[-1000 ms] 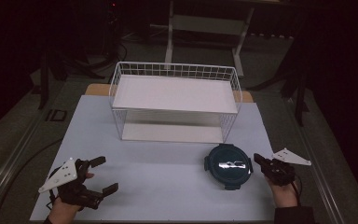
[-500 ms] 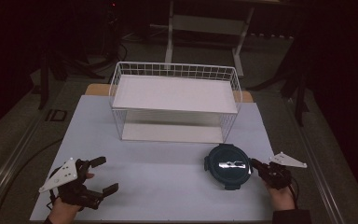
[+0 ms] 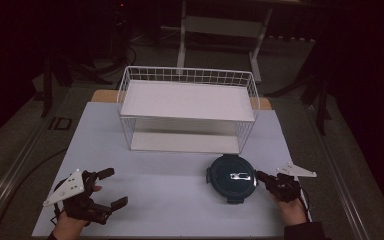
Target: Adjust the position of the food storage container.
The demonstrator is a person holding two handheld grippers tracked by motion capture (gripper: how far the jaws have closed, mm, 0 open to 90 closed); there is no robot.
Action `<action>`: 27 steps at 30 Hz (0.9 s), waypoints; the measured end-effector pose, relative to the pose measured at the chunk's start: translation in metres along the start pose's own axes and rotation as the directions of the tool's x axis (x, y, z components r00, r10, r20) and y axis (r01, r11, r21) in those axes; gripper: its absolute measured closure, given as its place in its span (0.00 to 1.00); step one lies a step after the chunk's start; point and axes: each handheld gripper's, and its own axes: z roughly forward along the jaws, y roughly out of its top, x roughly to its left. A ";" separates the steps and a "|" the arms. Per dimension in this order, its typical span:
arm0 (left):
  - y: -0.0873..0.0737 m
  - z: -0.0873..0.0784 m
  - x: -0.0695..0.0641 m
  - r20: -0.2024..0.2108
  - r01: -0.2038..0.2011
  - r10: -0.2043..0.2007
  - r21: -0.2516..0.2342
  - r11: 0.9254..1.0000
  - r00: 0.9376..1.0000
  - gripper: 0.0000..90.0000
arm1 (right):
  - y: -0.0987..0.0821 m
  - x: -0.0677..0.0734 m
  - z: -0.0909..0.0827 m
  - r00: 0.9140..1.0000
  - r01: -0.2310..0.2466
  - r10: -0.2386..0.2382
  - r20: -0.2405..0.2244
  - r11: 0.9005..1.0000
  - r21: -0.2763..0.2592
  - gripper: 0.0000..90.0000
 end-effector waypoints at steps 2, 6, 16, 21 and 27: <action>0.000 0.000 0.000 0.000 0.000 0.000 -0.001 1.000 1.000 0.00 | 0.002 0.004 0.003 1.000 0.002 -0.002 -0.014 1.000 0.001 1.00; 0.000 0.000 0.000 -0.001 -0.001 0.001 0.001 1.000 1.000 0.00 | 0.005 0.009 0.008 0.999 0.011 -0.011 -0.030 1.000 0.000 1.00; 0.000 -0.001 0.001 -0.001 -0.002 0.002 -0.001 1.000 1.000 0.00 | -0.002 0.011 0.003 0.999 0.033 -0.033 -0.040 0.999 0.009 1.00; 0.000 0.000 0.000 0.000 -0.001 0.001 0.001 1.000 1.000 0.00 | -0.001 0.012 0.004 0.998 0.003 -0.002 -0.061 1.000 0.011 1.00; 0.000 0.000 0.000 0.001 -0.001 0.001 0.002 1.000 1.000 0.00 | 0.004 0.025 0.012 0.995 0.032 -0.030 -0.093 0.999 0.020 1.00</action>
